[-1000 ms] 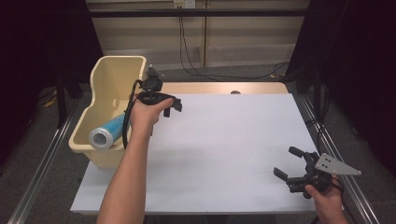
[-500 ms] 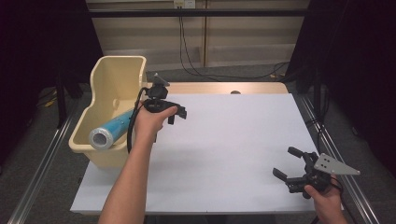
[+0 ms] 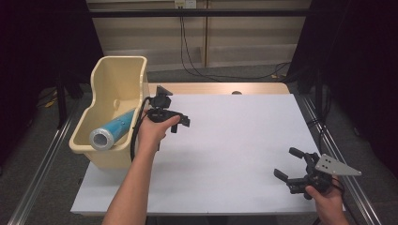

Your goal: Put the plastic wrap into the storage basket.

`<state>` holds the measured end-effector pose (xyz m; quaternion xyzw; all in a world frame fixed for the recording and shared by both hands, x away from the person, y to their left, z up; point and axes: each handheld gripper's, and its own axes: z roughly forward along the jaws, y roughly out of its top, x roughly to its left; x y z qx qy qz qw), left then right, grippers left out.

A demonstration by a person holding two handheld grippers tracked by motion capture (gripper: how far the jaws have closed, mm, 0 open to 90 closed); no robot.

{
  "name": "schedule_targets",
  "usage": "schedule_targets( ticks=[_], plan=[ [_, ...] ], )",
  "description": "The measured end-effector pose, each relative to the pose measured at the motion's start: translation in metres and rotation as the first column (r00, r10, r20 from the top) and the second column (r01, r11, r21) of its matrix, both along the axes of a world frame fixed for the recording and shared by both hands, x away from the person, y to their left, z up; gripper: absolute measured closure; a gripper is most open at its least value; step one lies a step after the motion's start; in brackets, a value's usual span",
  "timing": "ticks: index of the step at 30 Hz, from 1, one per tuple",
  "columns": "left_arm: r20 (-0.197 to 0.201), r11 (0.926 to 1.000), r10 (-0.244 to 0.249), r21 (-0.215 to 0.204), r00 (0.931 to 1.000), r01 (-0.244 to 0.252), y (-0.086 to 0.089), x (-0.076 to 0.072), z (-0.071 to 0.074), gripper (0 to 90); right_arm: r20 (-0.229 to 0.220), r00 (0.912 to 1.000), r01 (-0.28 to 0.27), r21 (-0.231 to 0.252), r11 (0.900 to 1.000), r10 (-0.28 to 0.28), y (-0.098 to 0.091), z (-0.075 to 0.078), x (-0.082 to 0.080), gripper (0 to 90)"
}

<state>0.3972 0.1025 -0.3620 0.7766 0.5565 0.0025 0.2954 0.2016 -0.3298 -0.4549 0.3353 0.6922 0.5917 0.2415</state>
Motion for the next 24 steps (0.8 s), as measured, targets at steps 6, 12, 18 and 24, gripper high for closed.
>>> schedule_targets(
  ticks=[6,12,18,24],
  plan=[
    [0.012,1.0,-0.008,0.004,0.9999,0.007,-0.001,-0.005,-0.01,14.9,-0.005,1.0,-0.001,-0.001,1.0,0.001,0.0,0.0,0.0,1.1],
    [0.033,0.9999,-0.012,0.006,0.9994,0.012,-0.001,-0.012,-0.018,12.8,-0.003,1.0,0.0,-0.004,1.0,0.0,0.001,0.0,0.0,1.1],
    [0.052,0.9998,-0.022,-0.002,0.9984,0.022,0.001,-0.016,-0.024,12.7,-0.006,1.0,-0.001,-0.005,1.0,0.001,0.001,0.0,0.0,1.1],
    [0.066,0.9995,-0.027,-0.013,0.9974,0.028,0.002,-0.02,-0.029,10.7,-0.003,1.0,-0.004,-0.008,1.0,0.004,0.001,-0.001,0.001,1.1]
  ],
)
